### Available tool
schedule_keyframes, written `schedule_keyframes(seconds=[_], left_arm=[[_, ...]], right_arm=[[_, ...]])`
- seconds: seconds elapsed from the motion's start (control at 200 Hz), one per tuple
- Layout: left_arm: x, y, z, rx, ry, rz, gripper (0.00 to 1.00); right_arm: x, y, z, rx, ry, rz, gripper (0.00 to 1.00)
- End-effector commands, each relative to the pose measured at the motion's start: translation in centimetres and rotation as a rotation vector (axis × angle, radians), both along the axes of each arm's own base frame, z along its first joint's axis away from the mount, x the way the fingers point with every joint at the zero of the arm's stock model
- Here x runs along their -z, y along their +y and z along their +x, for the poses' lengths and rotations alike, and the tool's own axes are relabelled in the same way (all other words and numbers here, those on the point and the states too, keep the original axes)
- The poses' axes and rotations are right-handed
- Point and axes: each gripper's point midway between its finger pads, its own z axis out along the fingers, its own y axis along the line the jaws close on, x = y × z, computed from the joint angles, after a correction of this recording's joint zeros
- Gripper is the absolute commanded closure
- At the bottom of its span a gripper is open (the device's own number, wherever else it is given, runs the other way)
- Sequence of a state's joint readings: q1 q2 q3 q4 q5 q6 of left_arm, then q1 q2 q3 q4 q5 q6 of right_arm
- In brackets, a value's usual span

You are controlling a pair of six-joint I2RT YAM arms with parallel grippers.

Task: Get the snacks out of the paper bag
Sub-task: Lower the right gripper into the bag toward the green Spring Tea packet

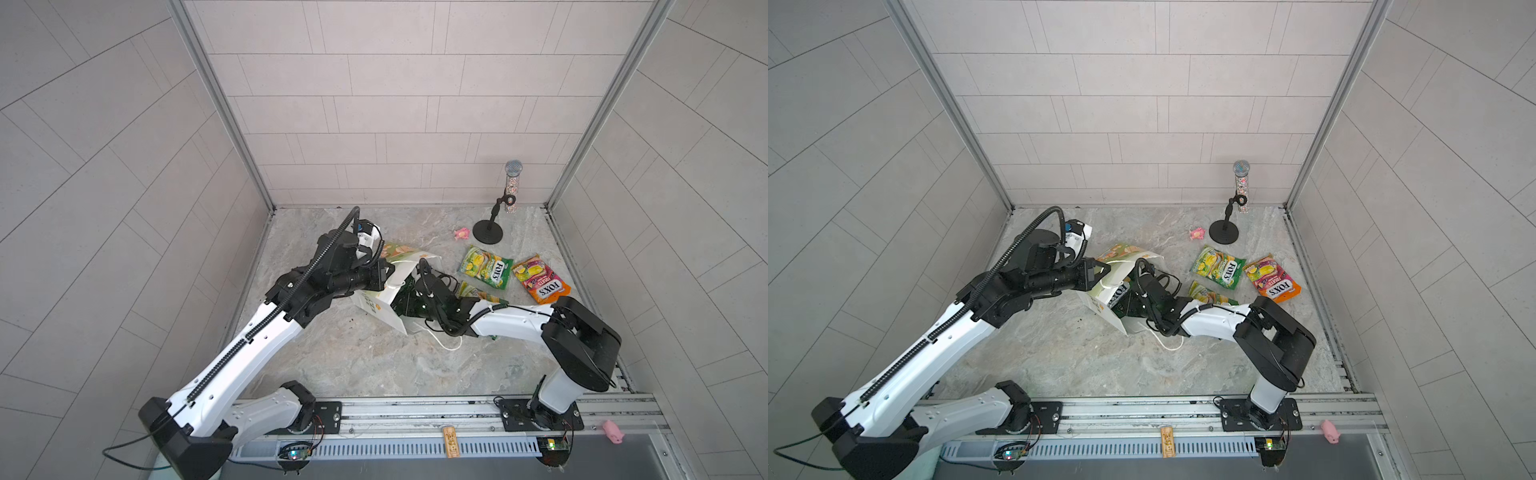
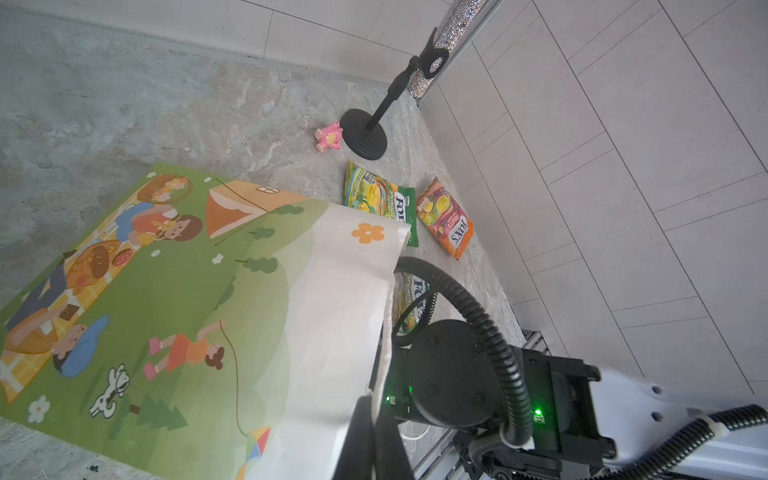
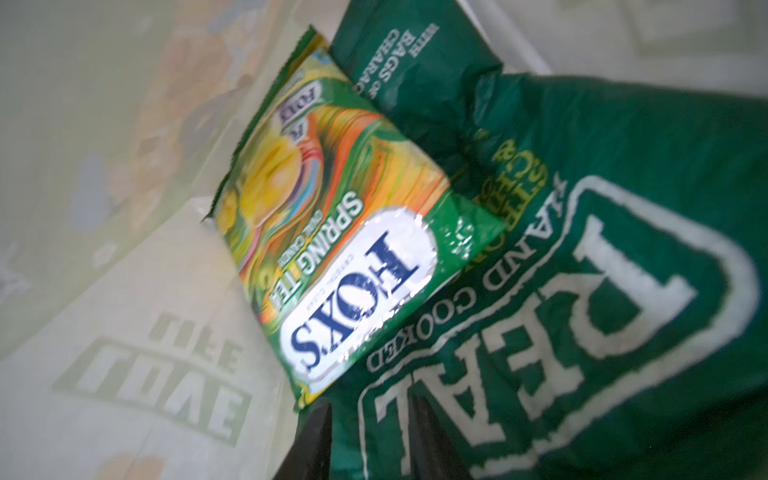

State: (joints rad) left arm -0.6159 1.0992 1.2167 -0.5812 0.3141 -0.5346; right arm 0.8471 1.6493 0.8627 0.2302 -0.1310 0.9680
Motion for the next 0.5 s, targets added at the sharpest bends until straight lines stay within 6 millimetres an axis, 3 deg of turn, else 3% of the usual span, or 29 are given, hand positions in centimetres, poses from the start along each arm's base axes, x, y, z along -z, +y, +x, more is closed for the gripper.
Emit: schedule_keyframes(seconds=[0.0,0.18,0.495], left_arm=[[-1.2,0.5,0.4,-0.047,-0.033,-0.019,1.00],[-1.7,0.4,1.0,-0.070,-0.043,-0.042,1.00],[-2.7,-0.1,1.5,-0.072,-0.053,-0.074,1.00]], right_arm=[[-1.1,0.8,-0.9,-0.077,-0.022,0.043,0.67],[-2.3,2.4,-1.9,-0.178,-0.037,0.107,0.67],[-2.3,2.4,-2.3,-0.197,-0.032,0.116,0.65]])
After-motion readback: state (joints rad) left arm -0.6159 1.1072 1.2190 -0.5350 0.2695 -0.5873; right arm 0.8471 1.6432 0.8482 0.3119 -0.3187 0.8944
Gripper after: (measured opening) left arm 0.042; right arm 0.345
